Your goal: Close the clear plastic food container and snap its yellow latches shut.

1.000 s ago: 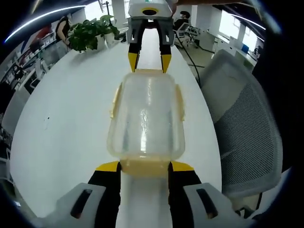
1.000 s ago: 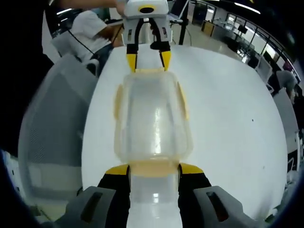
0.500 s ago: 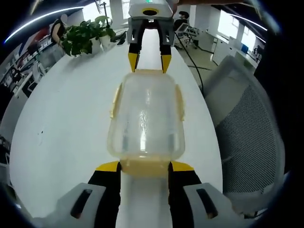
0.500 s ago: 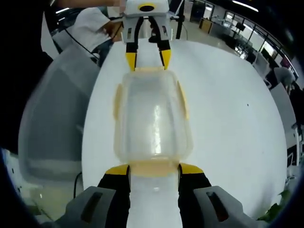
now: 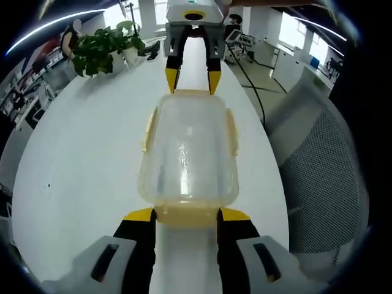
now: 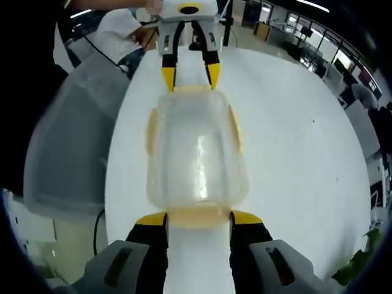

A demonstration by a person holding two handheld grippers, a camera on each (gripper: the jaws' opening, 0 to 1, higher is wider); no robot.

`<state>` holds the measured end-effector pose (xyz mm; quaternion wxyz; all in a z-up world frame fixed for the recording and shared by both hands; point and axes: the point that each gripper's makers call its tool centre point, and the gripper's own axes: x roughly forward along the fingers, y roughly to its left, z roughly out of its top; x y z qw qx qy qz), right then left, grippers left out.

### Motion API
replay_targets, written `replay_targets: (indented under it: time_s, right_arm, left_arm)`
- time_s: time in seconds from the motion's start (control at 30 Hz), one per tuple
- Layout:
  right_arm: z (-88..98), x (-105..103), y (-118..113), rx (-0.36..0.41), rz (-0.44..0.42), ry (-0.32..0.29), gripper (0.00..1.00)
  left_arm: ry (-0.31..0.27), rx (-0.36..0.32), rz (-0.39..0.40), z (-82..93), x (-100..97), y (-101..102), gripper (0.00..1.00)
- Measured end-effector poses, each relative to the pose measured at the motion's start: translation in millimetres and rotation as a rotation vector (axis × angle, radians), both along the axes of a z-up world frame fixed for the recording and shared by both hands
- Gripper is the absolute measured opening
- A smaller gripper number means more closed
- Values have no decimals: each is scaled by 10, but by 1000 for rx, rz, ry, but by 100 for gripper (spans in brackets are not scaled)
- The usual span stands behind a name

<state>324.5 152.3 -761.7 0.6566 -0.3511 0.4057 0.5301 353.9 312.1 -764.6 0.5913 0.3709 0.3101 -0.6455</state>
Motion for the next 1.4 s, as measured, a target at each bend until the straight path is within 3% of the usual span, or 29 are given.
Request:
replay_targets:
  time_s: [0.6, 1.3, 1.4]
  right_arm:
    - [-134, -6, 7, 4, 7, 27, 39]
    - [-237, -50, 9, 8, 30, 2, 39]
    - [-235, -48, -9, 9, 44, -1, 40]
  left_arm:
    - [13, 41, -1, -127, 0, 7, 38]
    - [15, 43, -26, -207, -91, 7, 39]
    - [28, 41, 4, -202, -79, 12, 39]
